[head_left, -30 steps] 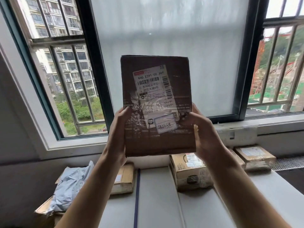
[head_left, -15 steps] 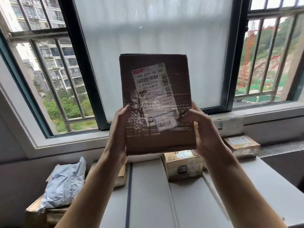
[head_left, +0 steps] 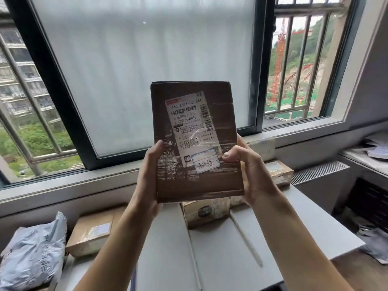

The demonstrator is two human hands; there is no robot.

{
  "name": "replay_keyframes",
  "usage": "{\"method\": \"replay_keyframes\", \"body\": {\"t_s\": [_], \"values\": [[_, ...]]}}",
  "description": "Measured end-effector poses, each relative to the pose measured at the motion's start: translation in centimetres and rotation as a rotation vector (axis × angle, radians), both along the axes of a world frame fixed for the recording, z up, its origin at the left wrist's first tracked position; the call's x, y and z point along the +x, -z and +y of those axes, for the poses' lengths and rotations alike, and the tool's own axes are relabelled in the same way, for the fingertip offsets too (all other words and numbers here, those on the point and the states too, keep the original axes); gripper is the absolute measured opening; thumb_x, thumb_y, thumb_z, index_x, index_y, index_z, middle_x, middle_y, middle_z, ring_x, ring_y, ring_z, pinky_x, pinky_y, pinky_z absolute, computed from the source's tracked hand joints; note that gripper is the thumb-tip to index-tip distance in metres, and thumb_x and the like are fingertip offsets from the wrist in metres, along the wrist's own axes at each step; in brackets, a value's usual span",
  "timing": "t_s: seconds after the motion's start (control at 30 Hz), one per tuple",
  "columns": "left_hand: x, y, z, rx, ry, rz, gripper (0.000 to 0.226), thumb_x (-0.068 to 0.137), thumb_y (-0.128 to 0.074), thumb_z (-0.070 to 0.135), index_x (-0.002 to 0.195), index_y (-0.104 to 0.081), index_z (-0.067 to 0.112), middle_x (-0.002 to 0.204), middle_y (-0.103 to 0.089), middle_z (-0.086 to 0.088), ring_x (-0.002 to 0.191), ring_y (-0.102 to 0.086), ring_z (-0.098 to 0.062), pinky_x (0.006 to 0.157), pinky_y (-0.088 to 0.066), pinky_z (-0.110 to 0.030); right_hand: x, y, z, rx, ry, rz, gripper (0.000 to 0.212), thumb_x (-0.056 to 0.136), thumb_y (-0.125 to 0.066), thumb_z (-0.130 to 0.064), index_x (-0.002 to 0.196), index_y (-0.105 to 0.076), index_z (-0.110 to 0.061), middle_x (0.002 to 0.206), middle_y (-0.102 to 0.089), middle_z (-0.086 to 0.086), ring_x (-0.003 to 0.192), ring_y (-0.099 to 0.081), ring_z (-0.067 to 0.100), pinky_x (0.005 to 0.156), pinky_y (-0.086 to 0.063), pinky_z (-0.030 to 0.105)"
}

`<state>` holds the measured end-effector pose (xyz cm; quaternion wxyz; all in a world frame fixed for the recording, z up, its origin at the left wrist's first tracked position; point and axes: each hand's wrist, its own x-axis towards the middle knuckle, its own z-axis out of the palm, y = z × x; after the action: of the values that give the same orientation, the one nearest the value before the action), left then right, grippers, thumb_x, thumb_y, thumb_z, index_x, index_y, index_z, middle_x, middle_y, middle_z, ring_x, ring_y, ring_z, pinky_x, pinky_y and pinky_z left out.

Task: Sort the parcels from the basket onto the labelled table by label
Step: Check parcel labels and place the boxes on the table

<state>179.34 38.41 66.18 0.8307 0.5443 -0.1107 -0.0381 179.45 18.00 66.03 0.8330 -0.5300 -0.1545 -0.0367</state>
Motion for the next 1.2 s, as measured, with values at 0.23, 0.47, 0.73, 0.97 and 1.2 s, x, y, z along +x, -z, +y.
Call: {"method": "replay_keyframes", "body": {"t_s": [0.23, 0.47, 0.73, 0.97, 1.2], "values": [[4.3, 4.3, -4.0, 0.135, 0.076, 0.065, 0.071, 0.092, -0.052, 0.068, 0.142, -0.061, 0.019, 0.137, -0.066, -0.018, 0.126, -0.064, -0.04, 0.113, -0.042, -0.059, 2.5, 4.7, -4.1, 0.175, 0.0, 0.14, 0.057, 0.075, -0.049, 0.001, 0.124, -0.068, -0.021, 0.121, -0.073, 0.017, 0.109, -0.068, 0.037, 0.095, -0.056, 0.054], [8.1, 9.6, -9.8, 0.264, 0.095, 0.248, 0.083, 0.087, -0.026, 0.086, 0.133, -0.066, 0.03, 0.128, -0.073, 0.0, 0.127, -0.063, -0.022, 0.111, -0.039, -0.049, 6.3, 11.3, -9.2, 0.382, 0.168, 0.429, 0.064, 0.077, -0.058, -0.002, 0.141, -0.053, -0.008, 0.134, -0.064, 0.027, 0.12, -0.064, 0.047, 0.1, -0.051, 0.066], [12.3, 17.7, -22.2, 0.161, 0.002, 0.45, 0.111, 0.056, -0.094, 0.059, 0.146, -0.035, 0.034, 0.126, -0.074, -0.004, 0.111, -0.073, -0.026, 0.099, -0.057, -0.048, 8.4, 17.0, -16.6, 0.25, 0.372, 0.737, 0.047, 0.09, -0.072, -0.024, 0.13, -0.047, -0.026, 0.127, -0.068, 0.008, 0.107, -0.069, 0.027, 0.071, -0.057, 0.041], [13.2, 20.9, -31.7, 0.087, 0.005, 0.662, 0.096, 0.059, -0.088, 0.05, 0.14, -0.036, 0.049, 0.124, -0.071, -0.005, 0.102, -0.069, -0.023, 0.073, -0.058, -0.041, 8.5, 18.8, -24.7, 0.171, 0.477, 0.86, 0.066, 0.09, -0.074, -0.035, 0.142, -0.034, -0.028, 0.13, -0.064, 0.004, 0.117, -0.064, 0.026, 0.087, -0.055, 0.048], [15.0, 21.7, -37.0, 0.26, -0.015, 0.757, 0.092, 0.079, -0.083, 0.043, 0.148, -0.022, 0.032, 0.118, -0.067, -0.009, 0.092, -0.068, -0.024, 0.073, -0.061, -0.043, 8.6, 19.1, -36.4, -0.088, 0.834, 0.885, 0.089, 0.079, -0.076, -0.049, 0.153, -0.029, -0.034, 0.151, -0.041, 0.003, 0.135, -0.046, 0.025, 0.115, -0.04, 0.051]]}}
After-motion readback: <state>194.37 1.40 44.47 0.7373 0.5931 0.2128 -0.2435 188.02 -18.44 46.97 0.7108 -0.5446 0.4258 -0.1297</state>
